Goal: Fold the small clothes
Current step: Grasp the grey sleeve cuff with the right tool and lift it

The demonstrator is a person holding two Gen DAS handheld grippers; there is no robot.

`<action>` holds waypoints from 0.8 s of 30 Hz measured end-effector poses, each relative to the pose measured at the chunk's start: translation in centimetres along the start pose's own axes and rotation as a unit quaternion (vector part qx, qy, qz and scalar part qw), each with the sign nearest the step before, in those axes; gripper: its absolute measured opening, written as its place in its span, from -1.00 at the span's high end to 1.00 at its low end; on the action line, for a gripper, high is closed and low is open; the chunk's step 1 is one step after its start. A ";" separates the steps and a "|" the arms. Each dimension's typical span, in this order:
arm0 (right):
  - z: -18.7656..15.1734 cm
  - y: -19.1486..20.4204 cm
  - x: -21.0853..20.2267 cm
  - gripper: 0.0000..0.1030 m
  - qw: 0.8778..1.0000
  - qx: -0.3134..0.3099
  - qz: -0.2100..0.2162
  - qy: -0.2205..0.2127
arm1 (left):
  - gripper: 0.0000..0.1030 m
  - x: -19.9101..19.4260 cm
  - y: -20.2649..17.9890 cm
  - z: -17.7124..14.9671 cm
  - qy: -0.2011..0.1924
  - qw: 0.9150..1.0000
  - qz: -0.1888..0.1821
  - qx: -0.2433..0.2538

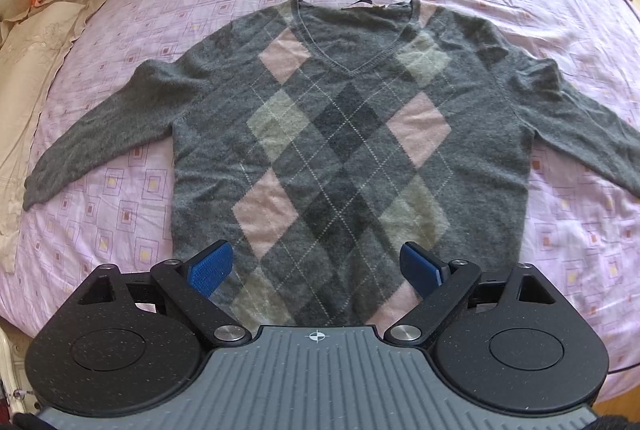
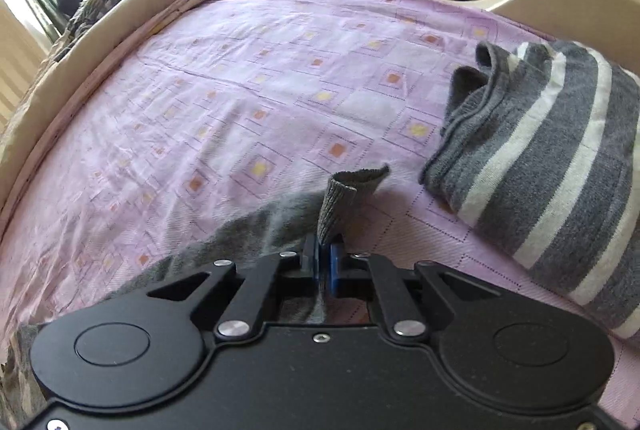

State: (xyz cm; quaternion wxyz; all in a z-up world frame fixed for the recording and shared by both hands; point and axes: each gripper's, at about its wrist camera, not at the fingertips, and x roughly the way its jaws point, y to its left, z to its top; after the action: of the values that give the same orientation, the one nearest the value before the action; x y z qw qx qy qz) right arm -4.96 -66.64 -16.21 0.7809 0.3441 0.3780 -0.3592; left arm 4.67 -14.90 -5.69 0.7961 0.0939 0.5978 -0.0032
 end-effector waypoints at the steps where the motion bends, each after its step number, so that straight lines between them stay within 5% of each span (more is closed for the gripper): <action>1: 0.0 0.8 -0.7 0.77 1.000 -0.008 0.006 -0.005 | -0.77 0.1 0.3 0.0 -0.003 1.000 -0.002 0.004; 11: -2.8 17.1 -11.0 0.77 0.980 -0.139 0.135 -0.047 | -0.77 2.0 6.9 -0.1 -0.027 0.998 -0.046 0.035; 16: -7.3 27.9 -13.6 0.77 0.955 -0.204 0.213 -0.037 | -0.77 3.2 12.3 0.0 -0.031 0.998 -0.043 0.020; 24: -19.4 43.1 -11.9 0.77 0.902 -0.303 0.306 0.031 | -0.77 5.6 20.8 -0.5 -0.017 1.000 -0.015 -0.018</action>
State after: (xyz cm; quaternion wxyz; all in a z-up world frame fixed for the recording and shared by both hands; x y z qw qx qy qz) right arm 18.39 -25.56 -4.08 0.9067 0.2010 0.3687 0.0401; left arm 8.21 6.23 -8.08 0.8076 0.0706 0.5855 -0.0064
